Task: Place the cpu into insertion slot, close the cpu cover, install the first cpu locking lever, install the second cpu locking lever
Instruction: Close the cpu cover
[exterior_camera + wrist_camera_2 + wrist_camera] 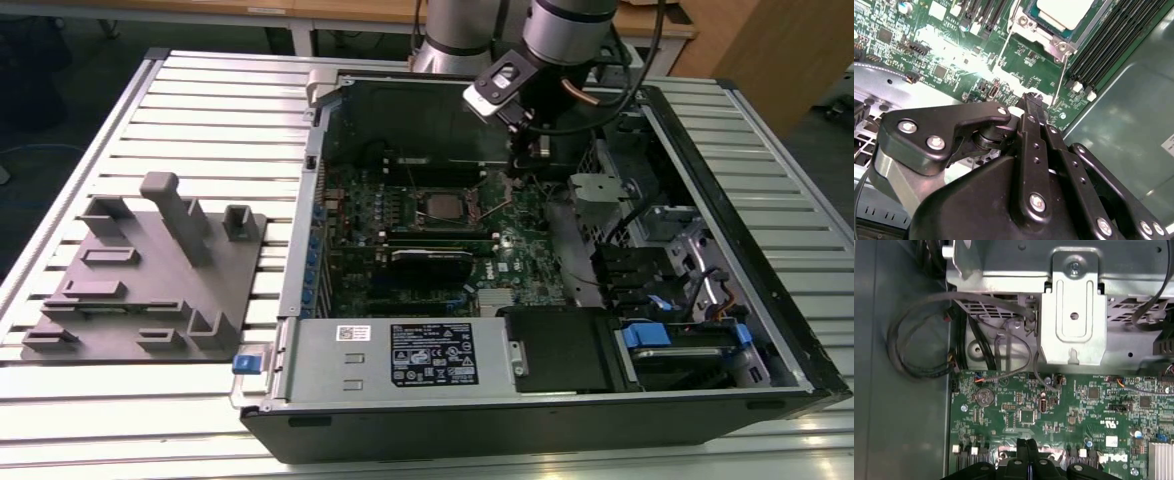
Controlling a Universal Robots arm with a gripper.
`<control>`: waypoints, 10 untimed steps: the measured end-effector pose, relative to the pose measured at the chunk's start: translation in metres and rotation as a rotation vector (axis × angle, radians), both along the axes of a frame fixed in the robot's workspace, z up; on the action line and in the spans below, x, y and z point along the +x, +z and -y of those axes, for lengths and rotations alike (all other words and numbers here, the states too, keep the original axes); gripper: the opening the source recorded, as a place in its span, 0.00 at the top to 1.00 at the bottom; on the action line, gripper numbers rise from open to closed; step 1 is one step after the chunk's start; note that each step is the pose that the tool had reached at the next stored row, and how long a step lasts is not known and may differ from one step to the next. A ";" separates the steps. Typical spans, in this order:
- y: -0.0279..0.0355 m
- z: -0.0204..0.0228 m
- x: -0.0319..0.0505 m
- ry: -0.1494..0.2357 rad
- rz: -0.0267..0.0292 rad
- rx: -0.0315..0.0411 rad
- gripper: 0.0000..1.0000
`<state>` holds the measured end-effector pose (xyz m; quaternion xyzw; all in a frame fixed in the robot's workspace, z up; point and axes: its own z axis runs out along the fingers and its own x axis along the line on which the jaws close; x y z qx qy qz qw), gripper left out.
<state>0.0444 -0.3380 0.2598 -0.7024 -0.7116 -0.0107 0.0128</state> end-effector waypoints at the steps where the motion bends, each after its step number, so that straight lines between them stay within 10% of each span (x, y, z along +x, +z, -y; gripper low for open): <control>1: -0.0002 0.0000 0.0013 0.000 0.0000 0.0001 0.89; 10: -0.0011 0.0000 0.0057 0.000 0.0000 0.0001 0.89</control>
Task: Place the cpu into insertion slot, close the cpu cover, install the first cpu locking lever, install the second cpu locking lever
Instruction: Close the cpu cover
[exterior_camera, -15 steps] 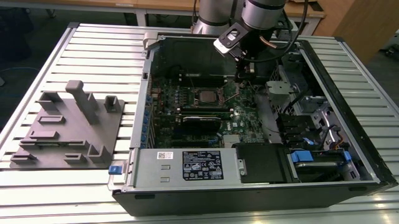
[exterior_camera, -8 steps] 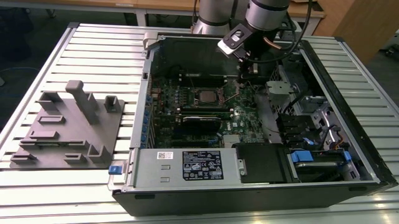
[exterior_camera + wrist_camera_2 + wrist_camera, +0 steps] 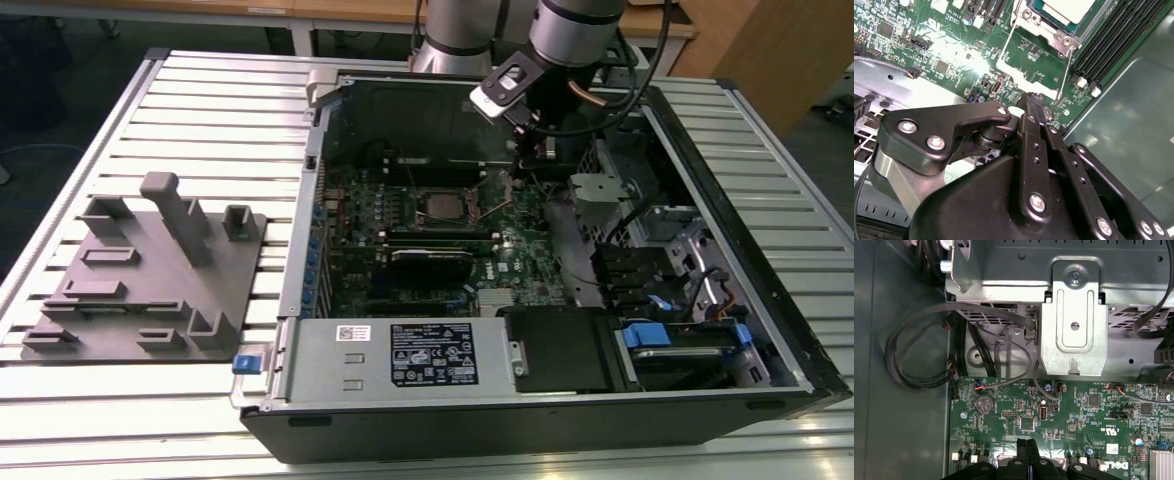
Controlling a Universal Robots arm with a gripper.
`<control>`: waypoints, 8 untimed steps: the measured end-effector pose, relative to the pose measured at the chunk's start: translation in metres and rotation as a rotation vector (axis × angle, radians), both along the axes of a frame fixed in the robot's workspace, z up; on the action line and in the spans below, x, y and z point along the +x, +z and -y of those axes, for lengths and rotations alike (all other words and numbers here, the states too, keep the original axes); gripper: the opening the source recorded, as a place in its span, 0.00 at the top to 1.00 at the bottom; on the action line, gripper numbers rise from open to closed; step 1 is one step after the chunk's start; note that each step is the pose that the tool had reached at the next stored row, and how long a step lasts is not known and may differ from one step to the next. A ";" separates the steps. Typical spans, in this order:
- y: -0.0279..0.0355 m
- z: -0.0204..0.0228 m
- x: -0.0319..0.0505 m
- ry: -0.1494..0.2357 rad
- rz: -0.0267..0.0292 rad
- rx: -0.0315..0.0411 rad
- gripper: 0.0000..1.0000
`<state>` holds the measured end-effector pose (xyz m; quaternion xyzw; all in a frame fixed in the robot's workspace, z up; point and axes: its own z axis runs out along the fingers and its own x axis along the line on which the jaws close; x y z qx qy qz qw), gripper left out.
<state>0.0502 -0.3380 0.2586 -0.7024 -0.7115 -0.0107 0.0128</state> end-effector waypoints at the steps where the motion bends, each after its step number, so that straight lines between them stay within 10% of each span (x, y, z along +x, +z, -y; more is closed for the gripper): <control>1: 0.0000 0.0000 0.0002 0.000 0.0000 0.0000 0.89; 8: -0.0006 0.0000 0.0023 0.000 0.0000 0.0000 0.89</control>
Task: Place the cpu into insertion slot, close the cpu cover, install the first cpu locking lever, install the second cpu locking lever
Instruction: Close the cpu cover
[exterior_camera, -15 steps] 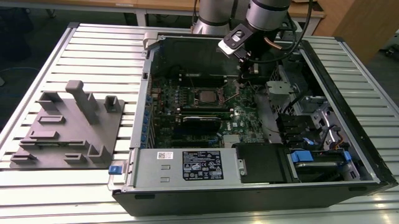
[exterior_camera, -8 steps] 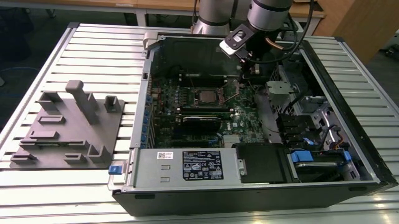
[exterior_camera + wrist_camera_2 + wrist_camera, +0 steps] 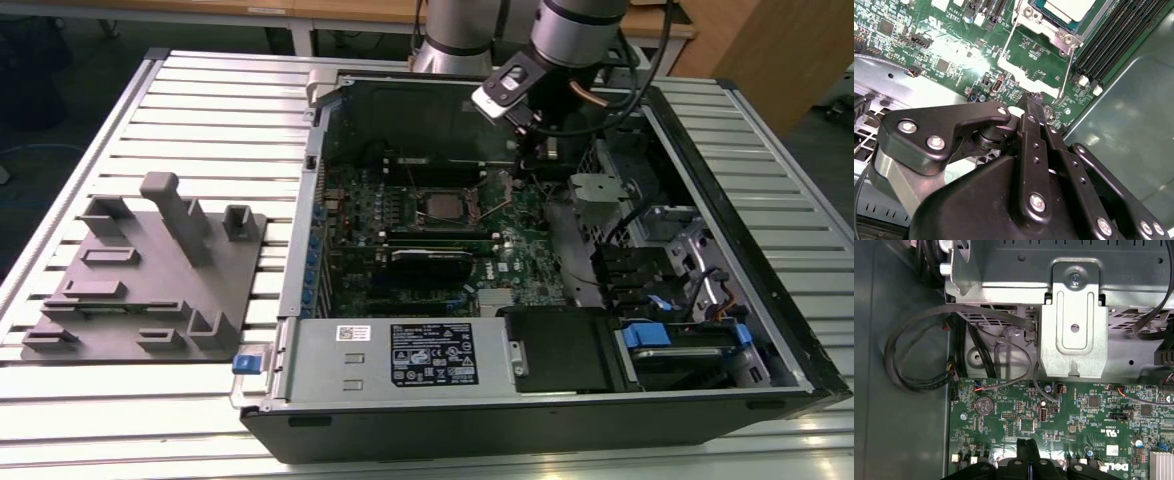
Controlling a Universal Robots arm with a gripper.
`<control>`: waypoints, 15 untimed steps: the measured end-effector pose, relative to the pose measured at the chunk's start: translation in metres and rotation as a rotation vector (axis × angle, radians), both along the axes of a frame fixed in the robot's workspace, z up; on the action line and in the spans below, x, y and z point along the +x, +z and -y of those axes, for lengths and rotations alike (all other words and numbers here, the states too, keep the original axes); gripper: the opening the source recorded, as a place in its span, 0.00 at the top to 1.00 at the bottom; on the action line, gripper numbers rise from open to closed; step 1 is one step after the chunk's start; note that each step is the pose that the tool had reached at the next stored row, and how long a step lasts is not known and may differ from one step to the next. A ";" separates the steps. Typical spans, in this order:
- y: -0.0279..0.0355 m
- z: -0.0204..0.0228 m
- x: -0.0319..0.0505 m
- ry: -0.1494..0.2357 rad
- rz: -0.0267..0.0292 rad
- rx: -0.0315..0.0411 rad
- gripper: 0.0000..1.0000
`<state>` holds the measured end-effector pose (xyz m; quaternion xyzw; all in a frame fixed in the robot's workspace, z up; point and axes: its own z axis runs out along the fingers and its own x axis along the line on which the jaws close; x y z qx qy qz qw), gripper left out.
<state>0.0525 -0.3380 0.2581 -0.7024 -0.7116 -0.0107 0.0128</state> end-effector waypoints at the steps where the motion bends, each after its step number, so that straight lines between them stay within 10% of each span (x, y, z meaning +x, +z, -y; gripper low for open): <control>1: -0.0002 0.0000 0.0005 0.000 0.0000 0.0000 0.89; 15: -0.0166 0.0000 0.0050 0.000 -0.0002 0.0002 0.89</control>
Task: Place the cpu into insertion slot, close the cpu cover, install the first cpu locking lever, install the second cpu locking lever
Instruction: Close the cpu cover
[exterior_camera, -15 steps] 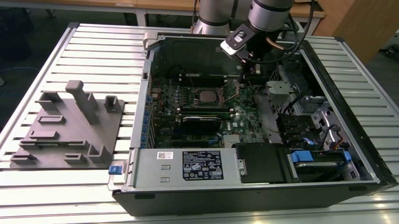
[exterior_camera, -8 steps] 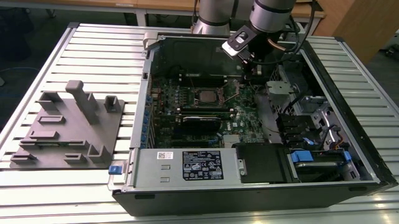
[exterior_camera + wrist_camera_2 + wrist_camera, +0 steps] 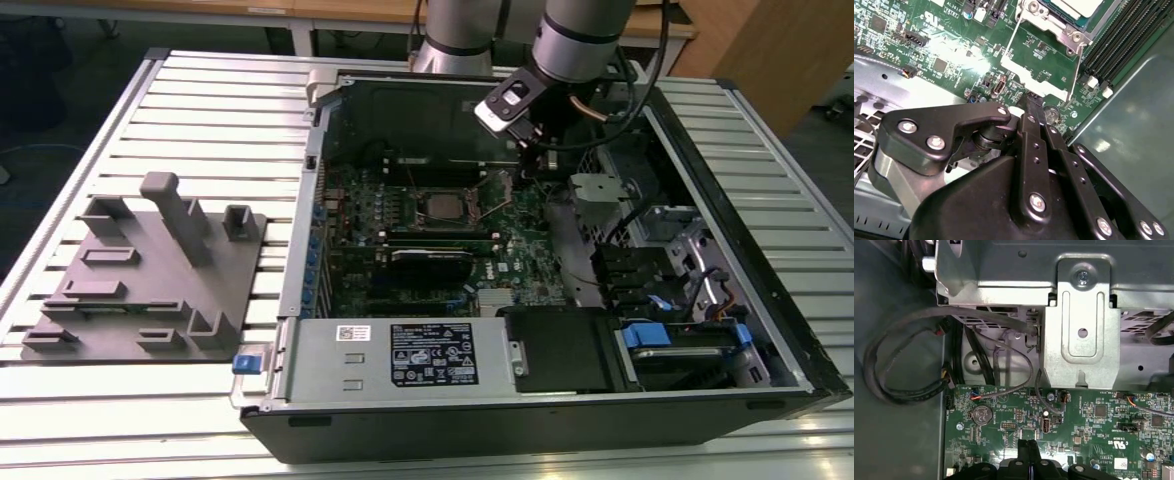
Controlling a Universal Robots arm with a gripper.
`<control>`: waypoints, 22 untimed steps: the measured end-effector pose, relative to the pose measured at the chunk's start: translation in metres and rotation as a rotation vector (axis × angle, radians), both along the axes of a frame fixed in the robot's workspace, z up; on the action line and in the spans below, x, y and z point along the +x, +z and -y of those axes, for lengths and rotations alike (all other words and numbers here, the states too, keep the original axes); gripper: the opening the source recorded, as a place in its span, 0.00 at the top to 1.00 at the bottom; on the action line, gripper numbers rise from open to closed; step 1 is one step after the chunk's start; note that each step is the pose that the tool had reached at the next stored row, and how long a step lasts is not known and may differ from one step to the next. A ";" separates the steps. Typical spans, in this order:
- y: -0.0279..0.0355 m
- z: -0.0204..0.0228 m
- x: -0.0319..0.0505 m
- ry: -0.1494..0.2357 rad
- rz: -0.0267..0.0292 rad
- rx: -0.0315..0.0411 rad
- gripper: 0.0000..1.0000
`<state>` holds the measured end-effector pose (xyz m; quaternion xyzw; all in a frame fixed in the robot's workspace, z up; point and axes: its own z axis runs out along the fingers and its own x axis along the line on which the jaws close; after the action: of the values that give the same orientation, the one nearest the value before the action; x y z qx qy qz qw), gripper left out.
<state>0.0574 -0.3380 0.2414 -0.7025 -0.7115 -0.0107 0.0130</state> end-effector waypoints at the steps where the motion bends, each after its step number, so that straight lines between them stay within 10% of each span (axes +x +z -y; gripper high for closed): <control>1: -0.0002 0.0000 -0.0004 0.000 0.0000 -0.0001 0.89; 22: -0.0005 0.0000 -0.0140 0.000 0.0000 0.0013 0.89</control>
<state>0.0435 -0.3380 0.2410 -0.7024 -0.7115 -0.0111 0.0134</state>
